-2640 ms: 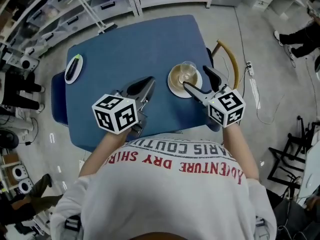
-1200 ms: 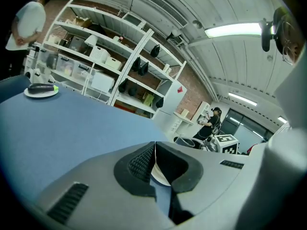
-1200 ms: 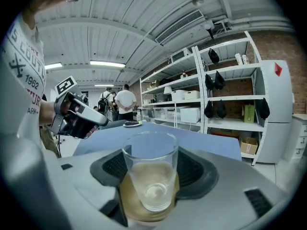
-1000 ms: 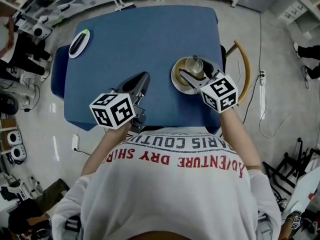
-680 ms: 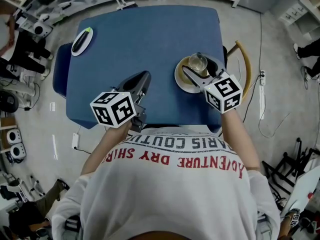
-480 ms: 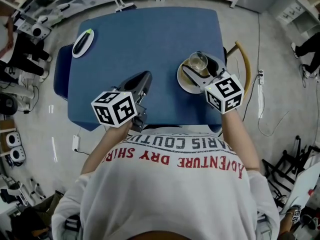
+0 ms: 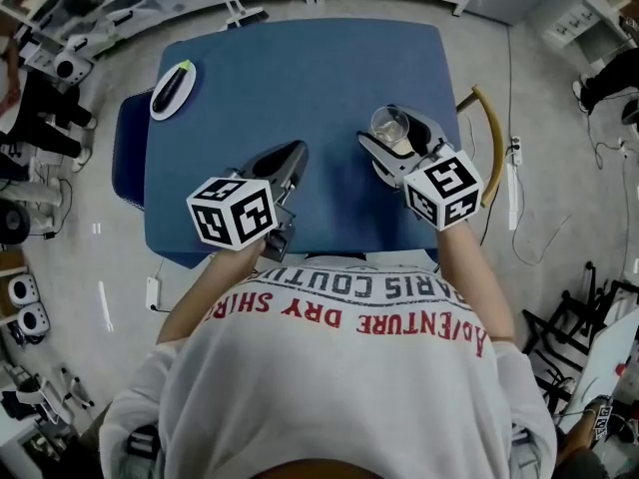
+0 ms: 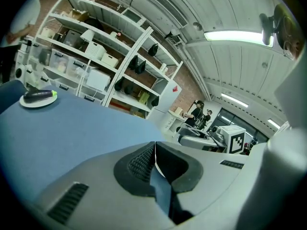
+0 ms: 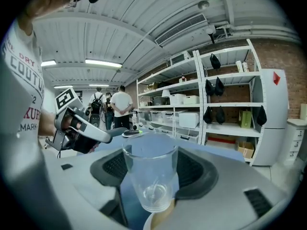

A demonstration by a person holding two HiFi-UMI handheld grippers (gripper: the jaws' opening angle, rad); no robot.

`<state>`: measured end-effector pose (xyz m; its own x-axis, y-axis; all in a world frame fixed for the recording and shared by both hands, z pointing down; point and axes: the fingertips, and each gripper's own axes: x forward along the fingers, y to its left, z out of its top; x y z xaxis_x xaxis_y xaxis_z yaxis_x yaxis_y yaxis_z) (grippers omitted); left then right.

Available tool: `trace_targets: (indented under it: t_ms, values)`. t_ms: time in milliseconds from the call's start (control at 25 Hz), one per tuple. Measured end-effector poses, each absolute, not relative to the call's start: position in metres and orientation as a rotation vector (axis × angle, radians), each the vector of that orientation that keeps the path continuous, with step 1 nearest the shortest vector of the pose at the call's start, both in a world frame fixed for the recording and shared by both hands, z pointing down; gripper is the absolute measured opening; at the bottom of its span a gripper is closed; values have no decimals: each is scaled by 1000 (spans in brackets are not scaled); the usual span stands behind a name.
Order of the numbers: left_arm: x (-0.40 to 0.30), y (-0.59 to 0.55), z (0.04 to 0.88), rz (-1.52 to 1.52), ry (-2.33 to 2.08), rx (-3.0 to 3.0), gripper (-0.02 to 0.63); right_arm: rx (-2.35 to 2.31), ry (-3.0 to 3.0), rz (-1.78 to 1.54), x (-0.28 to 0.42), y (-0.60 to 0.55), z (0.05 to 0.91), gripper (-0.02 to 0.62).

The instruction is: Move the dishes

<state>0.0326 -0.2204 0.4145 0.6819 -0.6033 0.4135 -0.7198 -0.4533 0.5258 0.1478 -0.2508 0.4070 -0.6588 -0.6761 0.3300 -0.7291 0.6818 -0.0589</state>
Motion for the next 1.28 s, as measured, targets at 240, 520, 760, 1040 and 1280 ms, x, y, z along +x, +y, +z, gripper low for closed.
trace_targets:
  t_ms: [240,520,760,1040,1280]
  values:
    - [-2,-228,419,219,-1018,2186,29,1092,-2611,291,110,-257,416,294]
    - [-40,-234,432,228,-1037,2163,29,1064,-2593,312,71,-270,442,293]
    - [-71,-238,441,242,-1066,2149,29,1050,-2579,318,41,-278,464,294]
    - [-87,-239,449,252,-1087,2128,29,1026,-2568,315,25,-276,480,294]
    - [-89,-239,455,254,-1081,2112,29,1017,-2577,292,23,-273,480,295]
